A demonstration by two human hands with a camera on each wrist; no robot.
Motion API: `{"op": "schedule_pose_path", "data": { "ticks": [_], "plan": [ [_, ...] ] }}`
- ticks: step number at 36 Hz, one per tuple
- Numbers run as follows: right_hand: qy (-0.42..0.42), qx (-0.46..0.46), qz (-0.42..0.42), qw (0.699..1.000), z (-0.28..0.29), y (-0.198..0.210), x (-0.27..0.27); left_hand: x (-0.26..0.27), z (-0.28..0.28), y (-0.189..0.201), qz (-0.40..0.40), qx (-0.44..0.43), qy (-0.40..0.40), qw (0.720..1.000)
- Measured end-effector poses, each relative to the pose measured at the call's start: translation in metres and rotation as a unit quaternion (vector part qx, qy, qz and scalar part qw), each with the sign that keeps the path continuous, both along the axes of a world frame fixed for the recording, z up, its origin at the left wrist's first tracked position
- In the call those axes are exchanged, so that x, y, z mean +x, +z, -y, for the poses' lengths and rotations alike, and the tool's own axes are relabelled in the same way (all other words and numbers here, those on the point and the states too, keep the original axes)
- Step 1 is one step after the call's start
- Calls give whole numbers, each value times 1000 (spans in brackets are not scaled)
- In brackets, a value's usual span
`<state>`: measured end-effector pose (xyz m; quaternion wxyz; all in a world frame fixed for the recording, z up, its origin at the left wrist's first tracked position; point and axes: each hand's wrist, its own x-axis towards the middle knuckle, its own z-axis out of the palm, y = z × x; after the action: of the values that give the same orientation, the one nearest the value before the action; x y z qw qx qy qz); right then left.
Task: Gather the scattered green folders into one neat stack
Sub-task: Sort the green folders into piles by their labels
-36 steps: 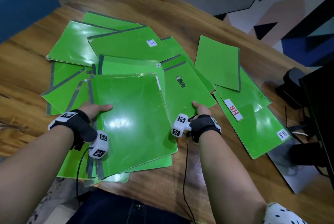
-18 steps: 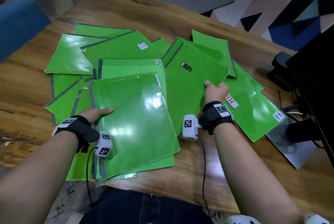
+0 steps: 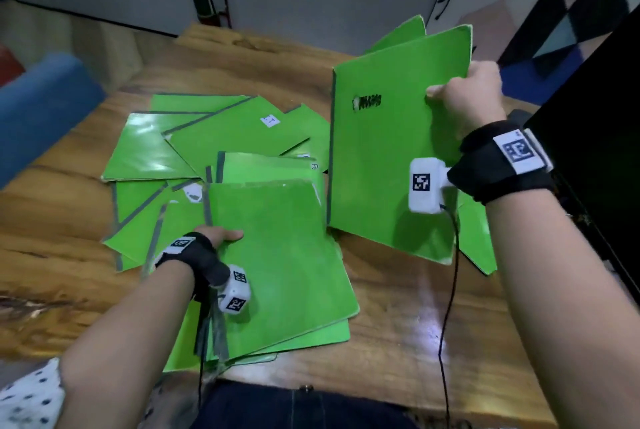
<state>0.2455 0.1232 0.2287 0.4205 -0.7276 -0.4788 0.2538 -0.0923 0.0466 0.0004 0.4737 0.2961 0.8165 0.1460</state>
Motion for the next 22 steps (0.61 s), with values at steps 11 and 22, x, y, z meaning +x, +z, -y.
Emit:
{"op": "schedule_pose_path", "data": {
  "ticks": [11, 22],
  "plan": [
    [49, -180, -44, 981, 0, -89, -16, -6, 10, -5, 66, -28, -21, 997],
    [97, -305, 211, 924, 16, -190, -25, -4, 13, 3, 62, -36, -43, 996]
  ]
}}
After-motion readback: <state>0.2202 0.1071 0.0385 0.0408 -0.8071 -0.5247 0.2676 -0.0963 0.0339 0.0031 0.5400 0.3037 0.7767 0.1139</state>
